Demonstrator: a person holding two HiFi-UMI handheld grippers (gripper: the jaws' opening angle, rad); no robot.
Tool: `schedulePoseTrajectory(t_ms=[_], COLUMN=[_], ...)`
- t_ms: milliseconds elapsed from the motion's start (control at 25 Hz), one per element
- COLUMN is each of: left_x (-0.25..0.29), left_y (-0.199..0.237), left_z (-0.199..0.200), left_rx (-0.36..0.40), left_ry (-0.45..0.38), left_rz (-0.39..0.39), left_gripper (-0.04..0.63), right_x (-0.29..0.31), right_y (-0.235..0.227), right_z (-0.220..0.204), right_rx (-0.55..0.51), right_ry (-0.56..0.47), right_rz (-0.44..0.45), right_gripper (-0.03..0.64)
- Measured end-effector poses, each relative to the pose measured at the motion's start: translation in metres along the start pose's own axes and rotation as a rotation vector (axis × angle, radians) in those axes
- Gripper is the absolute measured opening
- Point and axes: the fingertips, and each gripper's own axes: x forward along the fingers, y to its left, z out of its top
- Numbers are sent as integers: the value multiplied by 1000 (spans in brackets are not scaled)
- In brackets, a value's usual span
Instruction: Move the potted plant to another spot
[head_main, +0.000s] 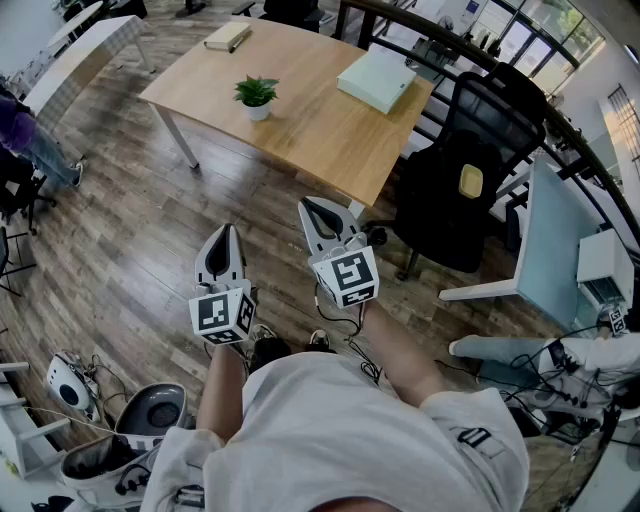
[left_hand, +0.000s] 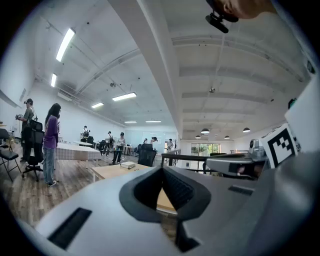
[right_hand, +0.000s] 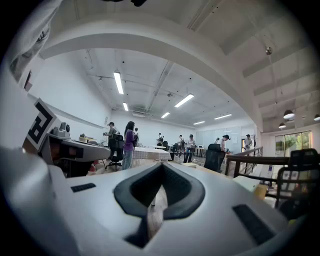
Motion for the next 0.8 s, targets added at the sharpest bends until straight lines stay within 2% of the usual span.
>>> schedulePoseTrajectory(t_ms=[360,520,680,720,800], left_x=[-2,-5,-9,-9,-11], left_y=[-25,-34,-47,-50,-52], left_z=[-20,-33,-47,-51,-58], left_rx=[0,-12,-14,-16,-23], left_ry=[33,58,76,83,99], left_rz=[-24,-2,6,7,10], left_gripper=[12,12,12,12,12], right_x=[-29,-51,-65,-67,-70], right_y=[-3,-9,-16,-18,-19], right_z=[-24,-50,-61,-66,-77], right_rx=[-1,4,15,21,35], right_ry=[31,89,96,107,132], right_rz=[62,66,76,80,88], right_gripper=[5,5,5,10,73])
